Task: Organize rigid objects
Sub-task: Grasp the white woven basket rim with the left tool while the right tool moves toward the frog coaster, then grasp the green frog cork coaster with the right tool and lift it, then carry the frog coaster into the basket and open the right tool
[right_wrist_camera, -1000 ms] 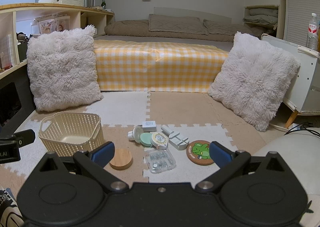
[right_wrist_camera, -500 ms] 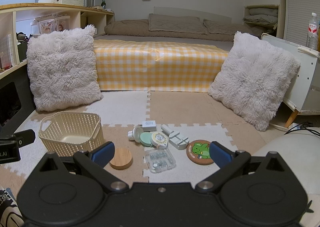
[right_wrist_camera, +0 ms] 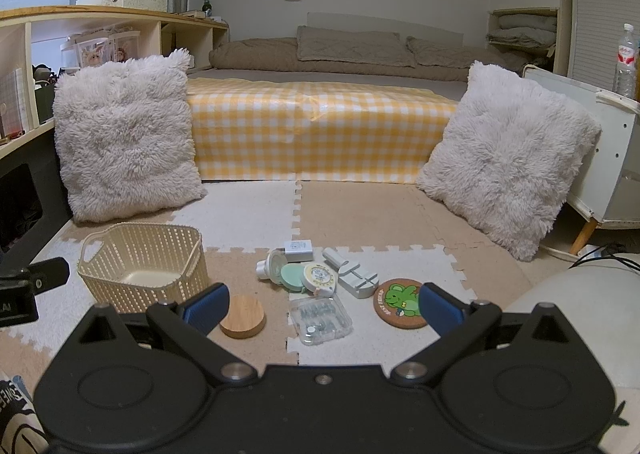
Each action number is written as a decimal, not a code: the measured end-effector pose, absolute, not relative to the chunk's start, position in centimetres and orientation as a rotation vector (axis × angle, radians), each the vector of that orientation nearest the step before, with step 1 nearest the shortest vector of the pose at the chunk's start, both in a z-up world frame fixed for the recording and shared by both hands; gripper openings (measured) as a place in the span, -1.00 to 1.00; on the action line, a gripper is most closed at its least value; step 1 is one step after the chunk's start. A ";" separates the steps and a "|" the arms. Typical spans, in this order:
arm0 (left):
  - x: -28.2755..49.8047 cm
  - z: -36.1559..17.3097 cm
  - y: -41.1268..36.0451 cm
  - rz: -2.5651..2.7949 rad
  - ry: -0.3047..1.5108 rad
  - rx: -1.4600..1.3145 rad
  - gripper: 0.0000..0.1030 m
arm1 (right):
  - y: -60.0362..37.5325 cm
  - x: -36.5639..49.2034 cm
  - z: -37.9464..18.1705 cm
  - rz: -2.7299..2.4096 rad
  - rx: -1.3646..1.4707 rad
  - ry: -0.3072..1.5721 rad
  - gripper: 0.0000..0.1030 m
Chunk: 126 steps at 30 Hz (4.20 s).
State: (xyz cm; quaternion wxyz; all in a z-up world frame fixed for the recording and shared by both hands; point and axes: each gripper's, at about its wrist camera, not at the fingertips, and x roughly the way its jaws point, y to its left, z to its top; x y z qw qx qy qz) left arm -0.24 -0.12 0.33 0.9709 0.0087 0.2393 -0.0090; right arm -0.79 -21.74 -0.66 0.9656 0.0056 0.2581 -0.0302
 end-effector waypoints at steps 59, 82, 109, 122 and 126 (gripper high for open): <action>24.1 -4.2 11.4 0.092 0.919 -0.043 0.24 | -38.9 22.6 -13.8 -0.154 0.179 0.986 1.00; 25.1 -7.5 13.0 0.011 1.037 -0.124 -0.87 | -38.2 24.8 -17.4 -0.075 0.186 1.109 1.00; 25.2 -7.4 13.4 0.007 1.040 -0.159 -0.87 | -34.5 24.3 -14.6 -0.074 0.062 1.121 0.95; 25.3 -7.5 13.8 0.003 1.043 -0.196 -0.86 | -24.3 22.2 -7.1 0.175 0.204 0.900 0.95; 25.3 -7.4 13.9 -0.004 1.044 -0.206 -0.86 | -19.7 22.2 -5.9 0.262 0.172 0.873 0.95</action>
